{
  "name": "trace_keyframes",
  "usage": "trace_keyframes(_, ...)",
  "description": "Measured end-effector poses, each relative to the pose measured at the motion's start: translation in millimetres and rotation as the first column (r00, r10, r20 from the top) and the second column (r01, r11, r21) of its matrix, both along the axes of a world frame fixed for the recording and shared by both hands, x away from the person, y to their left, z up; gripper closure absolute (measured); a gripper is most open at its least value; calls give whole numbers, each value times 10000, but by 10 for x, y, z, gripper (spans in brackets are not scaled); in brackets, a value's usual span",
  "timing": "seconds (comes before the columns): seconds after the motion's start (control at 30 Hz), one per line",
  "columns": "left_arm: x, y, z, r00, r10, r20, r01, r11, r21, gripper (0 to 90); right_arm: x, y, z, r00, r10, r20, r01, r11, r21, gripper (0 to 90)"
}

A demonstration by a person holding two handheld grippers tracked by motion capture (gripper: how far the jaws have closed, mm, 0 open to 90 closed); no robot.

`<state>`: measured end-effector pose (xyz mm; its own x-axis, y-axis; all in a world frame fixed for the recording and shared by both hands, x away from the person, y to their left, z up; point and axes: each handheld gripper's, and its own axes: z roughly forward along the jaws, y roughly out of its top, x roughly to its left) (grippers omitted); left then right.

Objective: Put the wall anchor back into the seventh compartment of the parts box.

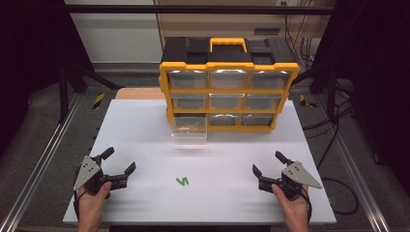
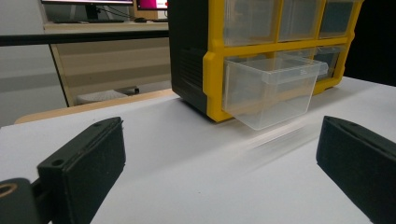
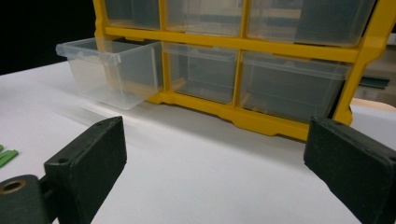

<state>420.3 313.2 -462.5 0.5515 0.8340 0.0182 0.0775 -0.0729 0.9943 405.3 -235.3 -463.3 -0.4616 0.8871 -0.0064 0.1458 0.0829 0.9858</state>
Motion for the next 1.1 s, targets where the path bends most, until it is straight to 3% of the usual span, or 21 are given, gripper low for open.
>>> trace_keyframes(0.2, 1, -3, -6, 10000, 12, -50, -11, 10000, 31, 13, -3, 26, 18, 9999, 60, -118, -61, 10000, -75, 49)
trace_keyframes(0.4, 13, 18, -18, 9998, 115, -150, -115, 9999, 6, 14, 1, 128, 107, 9952, 354, -909, -411, 9973, -613, 48)
trace_keyframes(0.47, 13, 21, -18, 9998, 137, -141, -137, 9999, -3, 14, 0, 179, 121, 9920, 315, -1222, -435, 9943, -969, 50)
trace_keyframes(0.63, 12, 24, -20, 9998, 171, -142, -171, 9998, 30, 14, -26, 346, 150, 9835, 851, -1598, -1057, 9865, -1249, 51)
trace_keyframes(0.8, 16, 23, -21, 9997, 187, -146, -186, 9998, 64, 14, -38, 572, 140, 9687, 1238, -2152, -1597, 9744, -1585, 57)
trace_keyframes(1.1, 15, 26, -20, 9997, 187, -152, -186, 9998, 47, 14, 25, 906, 177, 9612, 1244, -2464, -1774, 9623, -2063, 74)
